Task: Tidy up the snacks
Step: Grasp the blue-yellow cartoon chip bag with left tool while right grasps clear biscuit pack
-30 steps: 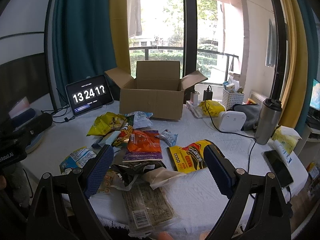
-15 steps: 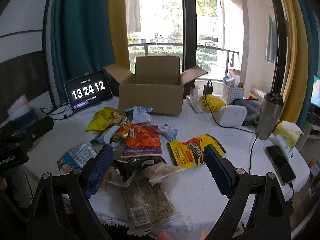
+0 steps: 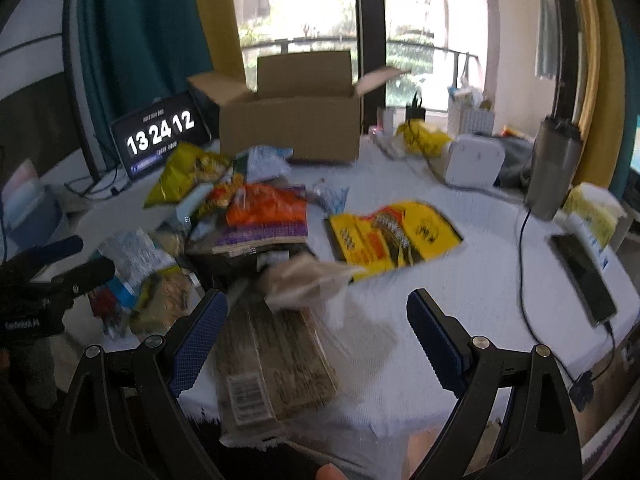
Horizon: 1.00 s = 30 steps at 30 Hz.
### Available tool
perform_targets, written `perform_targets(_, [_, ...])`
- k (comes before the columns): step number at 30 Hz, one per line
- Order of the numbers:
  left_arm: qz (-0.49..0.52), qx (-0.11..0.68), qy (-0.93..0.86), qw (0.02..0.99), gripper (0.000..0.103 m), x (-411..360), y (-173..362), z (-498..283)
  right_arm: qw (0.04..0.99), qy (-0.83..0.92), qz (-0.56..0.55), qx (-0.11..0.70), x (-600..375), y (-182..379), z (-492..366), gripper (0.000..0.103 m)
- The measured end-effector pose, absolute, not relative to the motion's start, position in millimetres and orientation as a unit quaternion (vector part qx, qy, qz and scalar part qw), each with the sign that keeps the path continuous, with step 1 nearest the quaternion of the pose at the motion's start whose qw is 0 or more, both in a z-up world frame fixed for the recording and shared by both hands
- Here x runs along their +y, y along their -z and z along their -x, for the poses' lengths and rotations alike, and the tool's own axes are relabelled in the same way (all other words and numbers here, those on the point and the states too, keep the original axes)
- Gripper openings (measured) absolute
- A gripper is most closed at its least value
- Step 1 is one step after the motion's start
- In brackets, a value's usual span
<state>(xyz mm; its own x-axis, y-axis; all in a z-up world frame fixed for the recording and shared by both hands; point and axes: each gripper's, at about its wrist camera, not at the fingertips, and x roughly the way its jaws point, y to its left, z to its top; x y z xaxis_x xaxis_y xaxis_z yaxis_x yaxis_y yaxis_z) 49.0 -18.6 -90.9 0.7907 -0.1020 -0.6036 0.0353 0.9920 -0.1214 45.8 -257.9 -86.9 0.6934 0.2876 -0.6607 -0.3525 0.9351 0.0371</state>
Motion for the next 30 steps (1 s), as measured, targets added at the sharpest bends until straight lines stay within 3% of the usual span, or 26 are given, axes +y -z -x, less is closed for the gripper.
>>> perform_targets(14, [0.017,0.346,0.044,0.937,0.103,-29.8,105.4,-65.7,0.862,-0.250,0.079,0.434,-226.8,148.6,-58.4,0.094])
perform_targets(24, [0.010,0.366,0.062,0.928,0.103,-35.7,121.7,-74.9,0.854,-0.262,0.115,0.434,-209.4,165.8,-64.4,0.098])
perform_targets(29, [-0.009,0.366,0.070,0.928,0.100,-40.5,121.9,-75.7,0.852,-0.272,0.121,0.430,-209.7,164.3,-65.2,0.091])
perform_targets(30, [-0.012,0.365,0.073,0.928,0.094,-41.5,120.9,-75.2,0.851,-0.272,0.117,0.433,-210.8,162.9,-66.1,0.090])
